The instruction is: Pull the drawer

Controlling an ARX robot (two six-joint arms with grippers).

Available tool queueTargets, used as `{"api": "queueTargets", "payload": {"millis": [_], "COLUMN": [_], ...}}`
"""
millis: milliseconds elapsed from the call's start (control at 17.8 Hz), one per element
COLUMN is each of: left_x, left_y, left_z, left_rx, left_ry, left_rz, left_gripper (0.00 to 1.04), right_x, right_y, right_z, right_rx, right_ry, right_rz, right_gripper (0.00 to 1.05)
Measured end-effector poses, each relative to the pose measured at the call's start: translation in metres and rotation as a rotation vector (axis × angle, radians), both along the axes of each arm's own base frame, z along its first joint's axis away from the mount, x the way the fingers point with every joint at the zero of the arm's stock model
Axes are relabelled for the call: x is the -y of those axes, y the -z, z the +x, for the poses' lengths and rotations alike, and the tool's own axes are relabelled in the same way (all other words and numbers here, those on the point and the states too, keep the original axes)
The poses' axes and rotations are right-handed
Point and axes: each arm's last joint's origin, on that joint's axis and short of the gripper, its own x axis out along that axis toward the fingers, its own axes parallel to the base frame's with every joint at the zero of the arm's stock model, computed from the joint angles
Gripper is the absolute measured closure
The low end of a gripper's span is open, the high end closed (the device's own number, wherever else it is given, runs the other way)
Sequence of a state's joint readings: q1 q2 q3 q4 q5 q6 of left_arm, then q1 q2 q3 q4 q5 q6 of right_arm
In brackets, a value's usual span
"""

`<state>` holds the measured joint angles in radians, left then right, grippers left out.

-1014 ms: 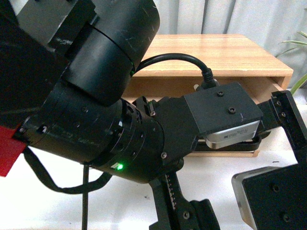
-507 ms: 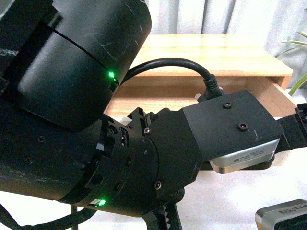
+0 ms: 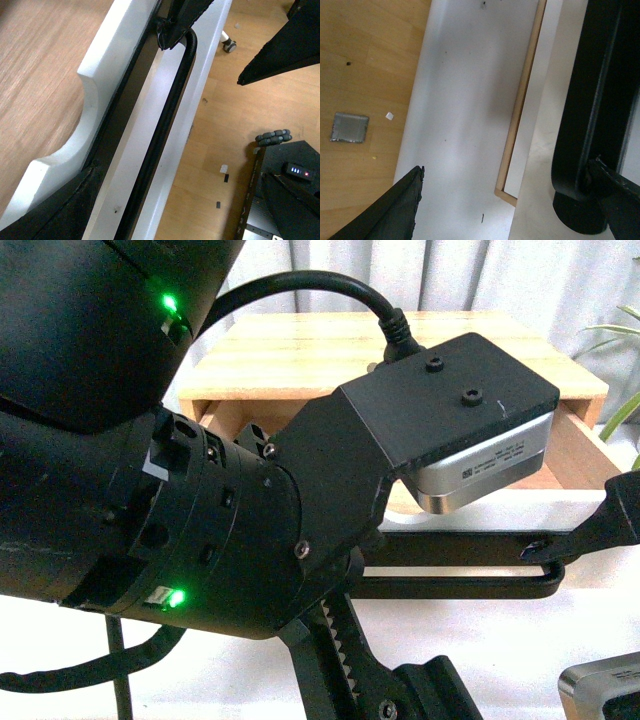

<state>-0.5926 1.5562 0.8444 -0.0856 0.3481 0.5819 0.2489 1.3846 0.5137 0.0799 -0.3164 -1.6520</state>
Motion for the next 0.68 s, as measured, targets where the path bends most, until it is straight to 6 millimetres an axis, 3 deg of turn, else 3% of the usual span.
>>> {"api": "queueTargets", "payload": {"millis": [169, 507, 676], "left_x": [-0.005, -0.038, -0.073], "left_y": [-0.018, -0.074, -0.094], "left_z": [-0.007, -0.011, 0.002], "left_rx": [-0.002, 0.115, 0.2], "left_ry": [-0.008, -0.121, -0.387], "left_rz": [-0.067, -0.297, -0.435], "left_gripper": [0.07, 0.07, 0.07], "right_x": [0.0, 0.011, 0.022], "right_y": [-0.013, -0.068, -0.094], "right_z": [-0.006, -0.001, 0.007], "right_rx": [0.003, 0.075, 0.141], "right_ry": [0.019, 0.085, 0.212], "right_rz": [0.023, 0.229, 0.429], "right_gripper": [0.06, 0.06, 0.06]}}
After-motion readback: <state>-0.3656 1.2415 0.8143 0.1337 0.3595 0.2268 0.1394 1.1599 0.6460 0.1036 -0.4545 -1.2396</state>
